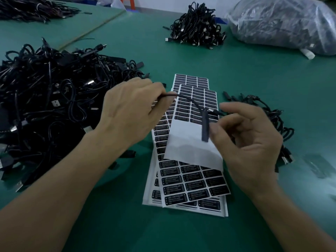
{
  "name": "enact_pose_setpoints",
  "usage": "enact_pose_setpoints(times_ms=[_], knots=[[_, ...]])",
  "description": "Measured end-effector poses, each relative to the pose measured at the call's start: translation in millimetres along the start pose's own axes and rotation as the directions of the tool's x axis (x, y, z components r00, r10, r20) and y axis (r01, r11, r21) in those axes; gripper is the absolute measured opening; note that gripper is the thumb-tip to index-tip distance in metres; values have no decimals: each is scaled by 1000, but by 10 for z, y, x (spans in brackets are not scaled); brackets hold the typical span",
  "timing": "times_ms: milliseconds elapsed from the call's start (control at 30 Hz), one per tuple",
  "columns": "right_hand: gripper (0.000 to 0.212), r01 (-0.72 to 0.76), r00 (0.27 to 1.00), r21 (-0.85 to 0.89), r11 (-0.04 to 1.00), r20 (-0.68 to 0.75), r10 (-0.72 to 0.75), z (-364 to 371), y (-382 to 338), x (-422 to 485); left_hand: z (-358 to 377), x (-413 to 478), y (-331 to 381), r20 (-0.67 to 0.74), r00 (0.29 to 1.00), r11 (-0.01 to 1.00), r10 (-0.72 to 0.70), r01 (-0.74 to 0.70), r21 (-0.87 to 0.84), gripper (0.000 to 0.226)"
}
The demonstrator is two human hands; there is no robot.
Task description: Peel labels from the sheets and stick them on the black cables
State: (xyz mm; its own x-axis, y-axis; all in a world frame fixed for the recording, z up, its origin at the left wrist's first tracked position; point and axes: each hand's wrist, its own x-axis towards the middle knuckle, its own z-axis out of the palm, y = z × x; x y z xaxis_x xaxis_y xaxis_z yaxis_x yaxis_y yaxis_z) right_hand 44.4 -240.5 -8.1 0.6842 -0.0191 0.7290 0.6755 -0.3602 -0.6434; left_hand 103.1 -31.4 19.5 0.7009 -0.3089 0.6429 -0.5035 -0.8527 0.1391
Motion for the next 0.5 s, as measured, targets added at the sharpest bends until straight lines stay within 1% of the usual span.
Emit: enact_pose_setpoints(times_ms=[100, 233, 300, 367, 433, 500], knots=[[24, -71, 995, -19, 997, 73, 72, 26, 0, -30, -3, -6, 27, -10, 1000, 999, -27, 27, 28, 50], [28, -176, 974, 77, 981, 159, 163, 39, -53, -37, 11, -14, 42, 7, 997, 994, -71, 70, 87, 48], [27, -237, 956, 89, 967, 196, 216, 59, -65, -42, 25, -18, 40, 19, 996, 992, -84, 82, 100, 46], [30, -276, 949, 63, 959, 174, 262, 77, -61, -49, 30, -20, 18, 27, 995, 989, -98, 94, 111, 44], [35, -305, 948, 49, 951, 116, 298, 72, -47, -45, 25, -14, -30, 23, 994, 987, -104, 101, 127, 41], [31, -326, 944, 29, 945, 68, 323, 52, -26, -29, 16, -12, -79, 38, 991, 980, -130, 123, 158, 36]])
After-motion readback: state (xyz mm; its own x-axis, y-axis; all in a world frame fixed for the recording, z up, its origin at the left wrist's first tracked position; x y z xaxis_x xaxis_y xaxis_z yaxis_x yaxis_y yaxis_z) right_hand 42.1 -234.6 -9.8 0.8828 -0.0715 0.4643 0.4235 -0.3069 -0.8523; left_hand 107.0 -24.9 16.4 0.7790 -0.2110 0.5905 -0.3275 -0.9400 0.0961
